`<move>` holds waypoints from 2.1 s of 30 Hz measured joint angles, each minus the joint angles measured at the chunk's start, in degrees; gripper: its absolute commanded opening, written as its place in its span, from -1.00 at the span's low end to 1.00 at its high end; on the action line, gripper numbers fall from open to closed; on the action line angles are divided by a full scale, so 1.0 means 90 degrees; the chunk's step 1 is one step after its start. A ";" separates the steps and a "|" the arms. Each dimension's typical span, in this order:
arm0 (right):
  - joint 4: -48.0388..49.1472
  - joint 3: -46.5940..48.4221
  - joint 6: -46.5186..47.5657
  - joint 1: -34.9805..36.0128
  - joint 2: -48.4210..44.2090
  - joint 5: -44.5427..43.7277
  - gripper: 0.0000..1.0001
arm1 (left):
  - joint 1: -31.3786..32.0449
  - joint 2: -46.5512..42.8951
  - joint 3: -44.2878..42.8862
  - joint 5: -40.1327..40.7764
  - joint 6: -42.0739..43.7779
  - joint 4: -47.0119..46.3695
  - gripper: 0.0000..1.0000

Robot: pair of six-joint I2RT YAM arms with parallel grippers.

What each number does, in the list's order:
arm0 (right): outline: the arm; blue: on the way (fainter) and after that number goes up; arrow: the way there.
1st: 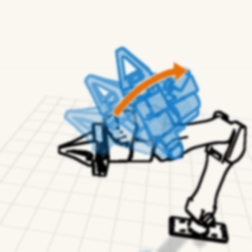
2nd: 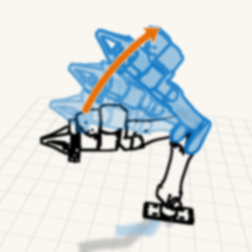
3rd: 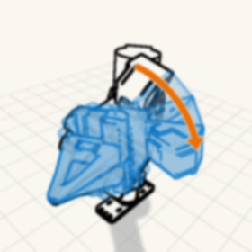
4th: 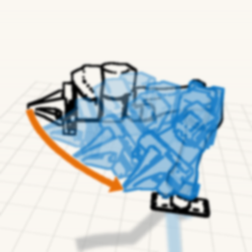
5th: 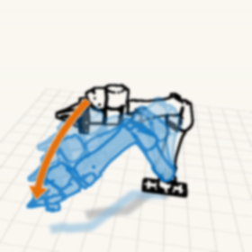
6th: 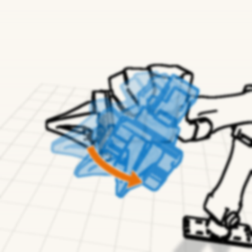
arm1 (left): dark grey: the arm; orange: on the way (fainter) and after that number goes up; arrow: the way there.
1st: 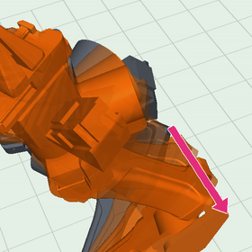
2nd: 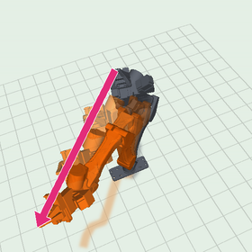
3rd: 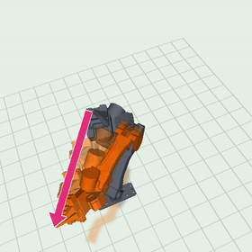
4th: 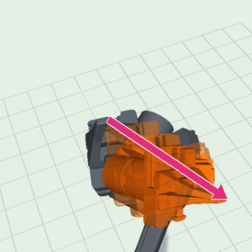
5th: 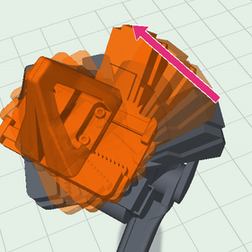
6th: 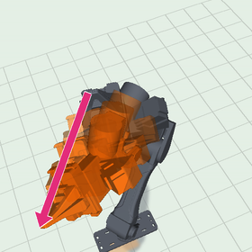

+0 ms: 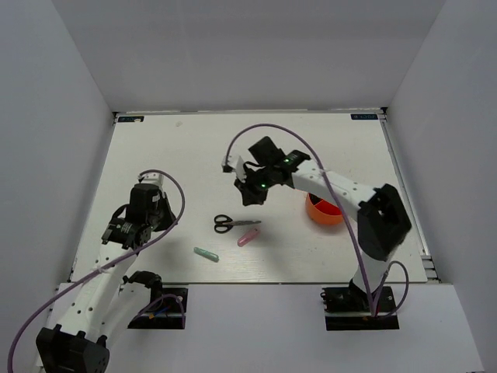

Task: Sort the stationery into containers
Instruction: Pick up the scissors from the center of the board.

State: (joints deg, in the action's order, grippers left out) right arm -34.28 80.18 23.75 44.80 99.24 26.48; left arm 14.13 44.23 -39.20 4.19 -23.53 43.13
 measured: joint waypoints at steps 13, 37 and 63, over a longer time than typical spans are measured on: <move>-0.0877 0.3269 -0.0787 0.1360 0.2761 -0.1962 -0.82 | -0.0420 -0.0743 0.0192 0.0325 0.0041 0.0143 0.32; -0.1350 0.3529 -0.0614 0.1528 0.3480 -0.2616 -0.44 | -0.0435 -0.1008 0.0389 0.0423 0.0041 0.0306 0.34; -0.1297 0.3529 -0.0607 0.1528 0.3757 -0.2722 -0.32 | -0.0435 -0.1008 0.0389 0.0413 0.0051 0.0304 0.34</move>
State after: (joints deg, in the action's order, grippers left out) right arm -45.95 111.94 18.28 58.54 133.05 1.98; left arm 10.22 35.16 -35.70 7.90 -23.07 45.87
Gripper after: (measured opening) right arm 0.341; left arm 0.671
